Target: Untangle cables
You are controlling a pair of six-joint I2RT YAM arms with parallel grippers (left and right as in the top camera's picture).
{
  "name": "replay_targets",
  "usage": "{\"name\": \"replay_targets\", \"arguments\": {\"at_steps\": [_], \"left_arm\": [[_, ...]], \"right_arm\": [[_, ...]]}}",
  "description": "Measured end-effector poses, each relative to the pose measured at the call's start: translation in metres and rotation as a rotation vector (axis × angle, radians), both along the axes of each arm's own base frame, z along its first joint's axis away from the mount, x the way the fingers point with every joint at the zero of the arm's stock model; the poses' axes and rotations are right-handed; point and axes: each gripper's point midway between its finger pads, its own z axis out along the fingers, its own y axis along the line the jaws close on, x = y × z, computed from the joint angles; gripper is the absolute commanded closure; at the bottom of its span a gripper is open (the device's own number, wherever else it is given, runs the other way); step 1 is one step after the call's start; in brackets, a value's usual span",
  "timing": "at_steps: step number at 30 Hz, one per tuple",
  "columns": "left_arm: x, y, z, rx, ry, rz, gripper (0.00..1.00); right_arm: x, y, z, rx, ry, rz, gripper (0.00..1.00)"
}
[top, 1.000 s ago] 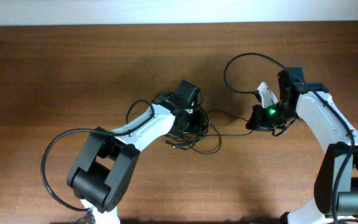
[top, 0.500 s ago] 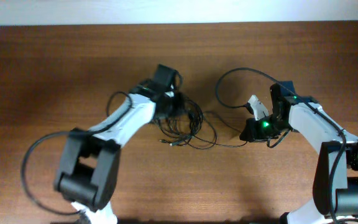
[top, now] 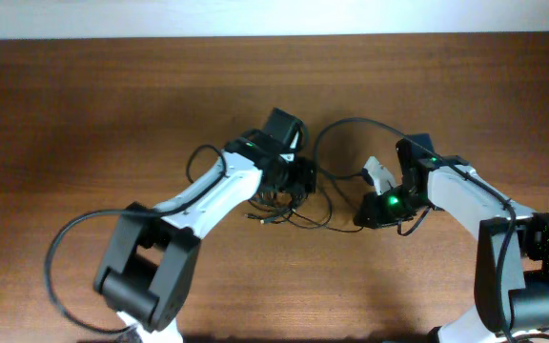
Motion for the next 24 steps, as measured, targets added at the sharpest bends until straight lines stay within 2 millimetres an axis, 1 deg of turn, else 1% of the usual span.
{"name": "replay_targets", "arguments": {"at_steps": [1,4,5,6,7,9,12,14,15,17,18,19,20,21,22,23,24], "left_arm": [[-0.002,0.000,-0.009,0.023,0.007,-0.008,0.32],[-0.002,0.002,-0.032,0.065,0.030,-0.008,0.35],[0.000,0.001,-0.038,0.070,0.031,-0.006,0.49],[0.003,0.000,-0.039,0.070,0.024,-0.005,0.77],[0.006,0.000,-0.039,0.070,0.012,-0.005,1.00],[0.005,0.002,-0.044,0.082,0.026,0.001,1.00],[0.009,0.014,-0.037,0.093,0.054,0.025,1.00],[0.017,0.029,-0.027,0.093,0.069,0.067,1.00],[0.026,0.037,-0.016,0.084,0.056,0.091,1.00],[0.041,0.050,0.011,0.057,0.014,0.136,1.00],[0.050,0.057,0.031,0.027,-0.016,0.159,1.00],[0.058,0.065,0.050,-0.012,-0.046,0.181,0.96],[0.065,0.074,0.068,-0.057,-0.069,0.203,0.96],[0.069,0.082,0.081,-0.109,-0.079,0.214,0.96],[0.069,0.088,0.089,-0.149,-0.070,0.215,0.96],[0.065,0.092,0.089,-0.164,-0.045,0.211,0.93],[0.055,0.096,0.086,-0.171,0.003,0.197,0.89]], "right_arm": [[-0.001,0.002,0.000,0.000,-0.001,0.008,0.87],[-0.001,0.003,0.000,0.000,-0.001,0.013,0.87],[-0.002,0.004,0.000,0.000,-0.001,0.014,0.87],[-0.001,0.004,0.000,0.000,-0.001,0.014,0.87],[-0.001,0.004,0.000,0.000,-0.002,0.013,0.87],[-0.001,0.004,0.000,0.000,-0.003,0.013,0.87],[-0.001,0.004,0.000,0.000,-0.004,0.013,0.87],[-0.001,0.004,0.000,-0.001,-0.004,0.013,0.95],[-0.001,0.003,0.000,-0.003,-0.004,0.013,0.96],[-0.001,0.003,-0.001,-0.005,-0.003,0.014,0.96],[-0.001,0.003,-0.001,-0.007,-0.004,0.013,0.96],[-0.001,0.002,-0.001,-0.008,-0.001,0.009,0.95],[-0.001,0.002,-0.001,-0.011,0.001,0.005,0.79],[-0.001,0.002,-0.001,-0.012,0.006,-0.002,0.60],[-0.001,0.003,-0.001,-0.009,0.010,-0.009,0.48],[-0.001,0.005,0.001,0.008,0.016,-0.015,0.37],[0.000,0.010,0.004,0.045,0.015,-0.018,0.30]]}}
